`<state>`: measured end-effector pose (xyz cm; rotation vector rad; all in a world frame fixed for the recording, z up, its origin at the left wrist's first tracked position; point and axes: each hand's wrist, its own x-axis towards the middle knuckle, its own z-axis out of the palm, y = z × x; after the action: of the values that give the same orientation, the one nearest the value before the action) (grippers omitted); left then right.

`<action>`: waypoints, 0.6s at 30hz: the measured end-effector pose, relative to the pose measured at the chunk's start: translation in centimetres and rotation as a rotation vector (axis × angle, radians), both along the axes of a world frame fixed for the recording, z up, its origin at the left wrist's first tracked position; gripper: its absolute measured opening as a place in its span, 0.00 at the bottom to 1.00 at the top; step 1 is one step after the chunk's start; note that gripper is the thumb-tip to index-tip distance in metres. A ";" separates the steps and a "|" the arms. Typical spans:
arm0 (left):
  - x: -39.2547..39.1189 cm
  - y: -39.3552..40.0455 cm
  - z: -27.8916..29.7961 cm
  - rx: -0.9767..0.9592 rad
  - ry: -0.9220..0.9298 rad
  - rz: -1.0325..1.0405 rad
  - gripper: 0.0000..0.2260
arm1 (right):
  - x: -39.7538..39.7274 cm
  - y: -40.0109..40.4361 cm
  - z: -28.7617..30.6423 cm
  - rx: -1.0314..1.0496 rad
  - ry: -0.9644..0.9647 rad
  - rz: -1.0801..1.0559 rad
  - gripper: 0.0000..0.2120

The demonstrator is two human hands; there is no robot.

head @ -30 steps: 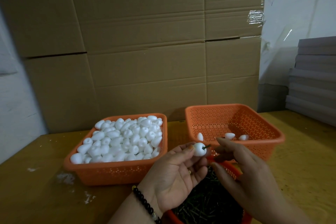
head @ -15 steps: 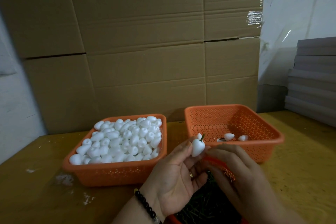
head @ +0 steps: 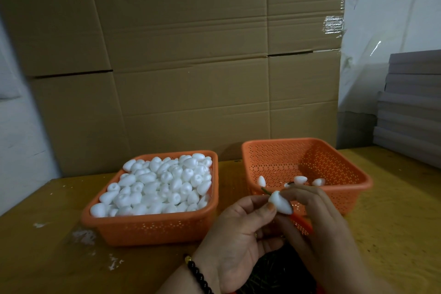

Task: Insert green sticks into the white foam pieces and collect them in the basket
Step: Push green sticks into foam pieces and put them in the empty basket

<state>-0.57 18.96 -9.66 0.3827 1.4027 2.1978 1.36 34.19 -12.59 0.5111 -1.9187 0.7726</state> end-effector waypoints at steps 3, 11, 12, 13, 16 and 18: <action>0.2 0.1 0.1 0.000 0.024 0.004 0.16 | -0.2 0.2 -0.2 -0.059 -0.038 0.004 0.11; -0.9 -1.7 0.9 -0.372 0.373 0.338 0.06 | -0.8 2.4 0.6 -0.243 -0.217 -0.086 0.08; -1.2 -2.0 1.0 -0.414 0.427 0.378 0.06 | -1.0 2.7 0.7 -0.238 -0.230 -0.096 0.07; -1.5 -2.4 1.1 -0.464 0.490 0.422 0.05 | -1.1 3.1 0.8 -0.232 -0.240 -0.107 0.07; -2.5 -3.7 1.4 -0.698 0.718 0.592 0.04 | -1.8 3.9 0.7 -0.210 -0.252 -0.198 0.06; -3.0 -4.8 1.6 -0.905 0.845 0.697 0.03 | -2.4 4.7 0.2 -0.169 -0.251 -0.308 0.07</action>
<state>-3.60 14.21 -8.05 0.5493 3.1649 1.5445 -1.04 38.85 -12.40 0.0117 -2.0744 0.8148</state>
